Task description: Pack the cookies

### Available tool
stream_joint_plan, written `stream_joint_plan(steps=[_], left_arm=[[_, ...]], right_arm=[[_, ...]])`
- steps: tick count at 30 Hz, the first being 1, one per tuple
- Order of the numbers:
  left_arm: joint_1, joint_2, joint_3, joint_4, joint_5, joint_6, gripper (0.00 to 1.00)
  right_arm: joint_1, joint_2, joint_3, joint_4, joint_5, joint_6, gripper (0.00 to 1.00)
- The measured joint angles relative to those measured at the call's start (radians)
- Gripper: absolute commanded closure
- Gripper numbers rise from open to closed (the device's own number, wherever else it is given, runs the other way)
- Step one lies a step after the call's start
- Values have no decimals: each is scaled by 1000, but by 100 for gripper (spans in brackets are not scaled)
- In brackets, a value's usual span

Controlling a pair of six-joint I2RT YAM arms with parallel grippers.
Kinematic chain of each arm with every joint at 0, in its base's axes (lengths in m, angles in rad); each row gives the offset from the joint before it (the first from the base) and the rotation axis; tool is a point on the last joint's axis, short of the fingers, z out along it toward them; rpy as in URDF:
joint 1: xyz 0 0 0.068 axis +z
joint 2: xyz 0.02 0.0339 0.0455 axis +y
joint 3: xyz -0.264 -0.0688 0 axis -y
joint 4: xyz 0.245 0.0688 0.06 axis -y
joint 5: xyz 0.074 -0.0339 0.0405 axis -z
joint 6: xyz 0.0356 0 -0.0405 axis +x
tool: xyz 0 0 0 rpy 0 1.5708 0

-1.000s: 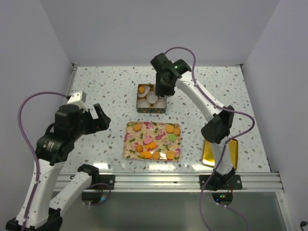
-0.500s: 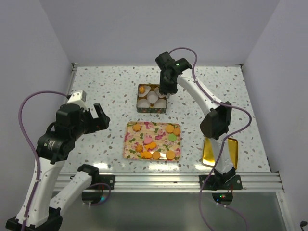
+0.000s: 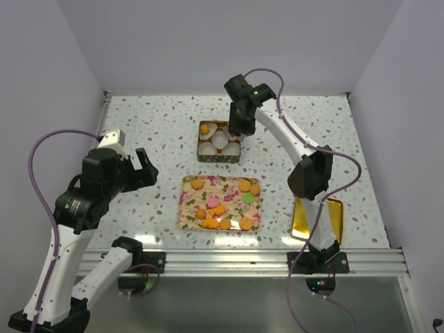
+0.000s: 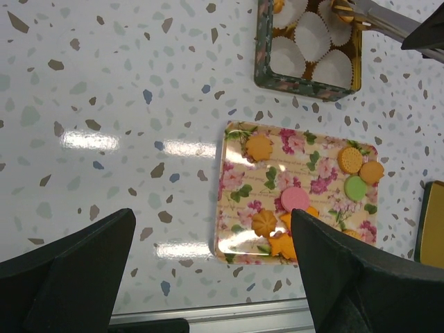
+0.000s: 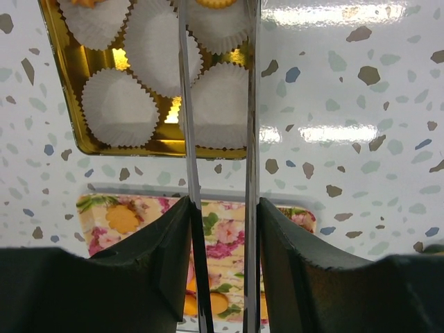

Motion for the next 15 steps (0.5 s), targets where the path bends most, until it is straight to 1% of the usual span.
stream_joint_plan(steps=[10,15], left_arm=[[0,-2,5,-2,-1,0,0],[0,-11,18,-10,-3,0,0]], right_arm=[[-3,0,20,0,2,-5,51],[-5,-1,20,0,1,-5,50]])
